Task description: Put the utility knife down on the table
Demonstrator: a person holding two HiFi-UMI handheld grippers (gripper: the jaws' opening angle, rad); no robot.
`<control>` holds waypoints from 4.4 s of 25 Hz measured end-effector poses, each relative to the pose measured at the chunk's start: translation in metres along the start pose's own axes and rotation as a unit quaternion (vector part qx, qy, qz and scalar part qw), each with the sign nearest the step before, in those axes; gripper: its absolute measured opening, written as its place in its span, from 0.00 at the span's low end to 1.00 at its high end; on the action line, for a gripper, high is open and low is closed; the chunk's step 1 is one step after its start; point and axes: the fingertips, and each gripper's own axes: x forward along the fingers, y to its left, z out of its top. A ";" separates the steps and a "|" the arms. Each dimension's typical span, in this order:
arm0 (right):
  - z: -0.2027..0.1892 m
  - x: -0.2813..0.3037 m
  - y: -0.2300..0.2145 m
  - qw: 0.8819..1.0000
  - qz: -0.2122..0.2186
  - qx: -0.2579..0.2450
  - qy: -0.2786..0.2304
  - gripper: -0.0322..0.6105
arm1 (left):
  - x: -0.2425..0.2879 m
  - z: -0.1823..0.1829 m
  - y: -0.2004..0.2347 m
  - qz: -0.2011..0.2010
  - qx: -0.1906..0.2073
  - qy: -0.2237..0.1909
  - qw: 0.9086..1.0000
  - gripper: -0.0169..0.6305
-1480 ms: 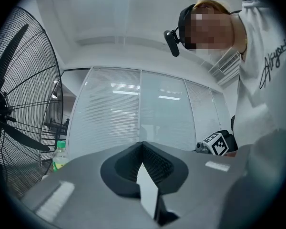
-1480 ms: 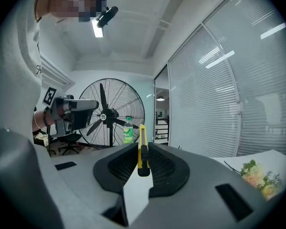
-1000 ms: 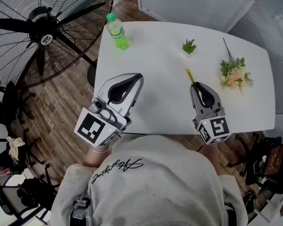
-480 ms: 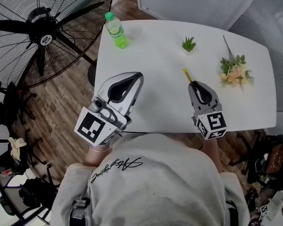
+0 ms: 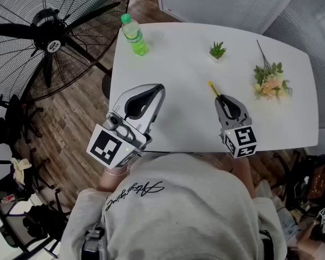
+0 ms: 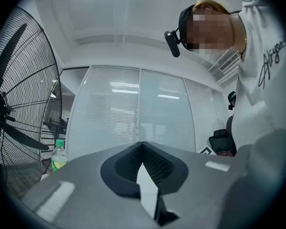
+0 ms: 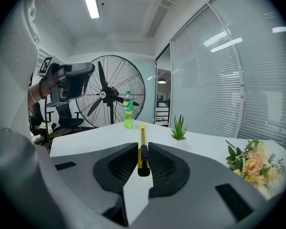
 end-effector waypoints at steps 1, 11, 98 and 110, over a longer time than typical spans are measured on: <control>-0.002 0.001 0.000 1.000 0.001 0.001 0.002 0.16 | -0.001 -0.001 0.000 -0.001 0.002 0.002 1.000 0.03; -0.020 0.007 0.003 1.000 0.005 -0.002 0.026 0.16 | -0.001 -0.002 -0.001 0.004 0.000 0.001 1.000 0.03; -0.077 0.029 0.009 0.987 0.025 -0.009 0.161 0.27 | 0.005 -0.008 -0.001 -0.004 0.001 0.009 1.000 0.02; 0.007 0.010 0.002 0.999 0.011 -0.009 0.042 0.26 | 0.013 -0.007 -0.004 -0.017 0.000 0.005 1.000 0.03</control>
